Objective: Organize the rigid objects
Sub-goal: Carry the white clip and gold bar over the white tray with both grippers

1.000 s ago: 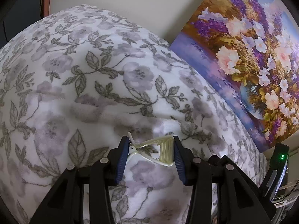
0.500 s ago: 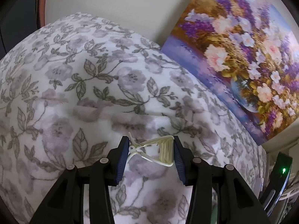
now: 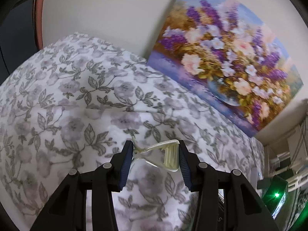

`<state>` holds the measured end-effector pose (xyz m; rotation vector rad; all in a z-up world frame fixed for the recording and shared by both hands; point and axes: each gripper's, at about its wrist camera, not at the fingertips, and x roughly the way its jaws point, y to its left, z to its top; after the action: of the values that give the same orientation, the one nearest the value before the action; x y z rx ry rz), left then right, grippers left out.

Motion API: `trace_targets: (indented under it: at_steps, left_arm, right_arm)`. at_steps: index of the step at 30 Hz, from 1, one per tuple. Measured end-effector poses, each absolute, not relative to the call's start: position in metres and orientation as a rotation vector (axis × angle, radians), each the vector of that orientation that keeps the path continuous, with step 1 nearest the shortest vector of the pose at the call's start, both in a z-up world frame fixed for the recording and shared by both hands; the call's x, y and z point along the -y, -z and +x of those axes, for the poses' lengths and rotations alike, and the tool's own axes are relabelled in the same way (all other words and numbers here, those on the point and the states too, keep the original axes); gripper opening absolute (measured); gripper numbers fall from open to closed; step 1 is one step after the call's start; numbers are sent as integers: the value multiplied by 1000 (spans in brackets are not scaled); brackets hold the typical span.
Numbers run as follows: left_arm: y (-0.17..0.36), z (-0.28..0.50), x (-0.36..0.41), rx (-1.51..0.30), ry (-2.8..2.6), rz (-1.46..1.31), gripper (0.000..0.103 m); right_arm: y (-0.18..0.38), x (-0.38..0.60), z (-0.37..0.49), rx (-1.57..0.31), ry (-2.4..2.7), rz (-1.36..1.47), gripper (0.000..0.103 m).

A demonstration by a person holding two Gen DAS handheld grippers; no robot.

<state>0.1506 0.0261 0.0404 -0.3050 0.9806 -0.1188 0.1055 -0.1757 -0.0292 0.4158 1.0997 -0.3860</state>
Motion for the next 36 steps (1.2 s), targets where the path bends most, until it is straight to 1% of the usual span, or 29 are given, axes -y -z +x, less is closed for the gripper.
trace_targets:
  at_steps: [5, 9, 18, 26, 36]
  left_arm:
    - [-48, 119, -12, -958, 133, -231, 48]
    - [-47, 102, -5, -962, 159, -229, 48]
    - [-38, 64, 27, -986, 230, -180, 48]
    - [-28, 43, 76, -1011, 332, -100, 48]
    - [5, 27, 127, -1125, 421, -7, 48]
  right_arm:
    - [18, 185, 71, -1081, 394, 431, 85]
    - [10, 193, 43, -1070, 415, 415, 85]
    - [15, 214, -10, -1106, 416, 454, 85]
    - [25, 255, -31, -1145, 474, 477, 85]
    - [45, 301, -45, -1205, 532, 551, 85]
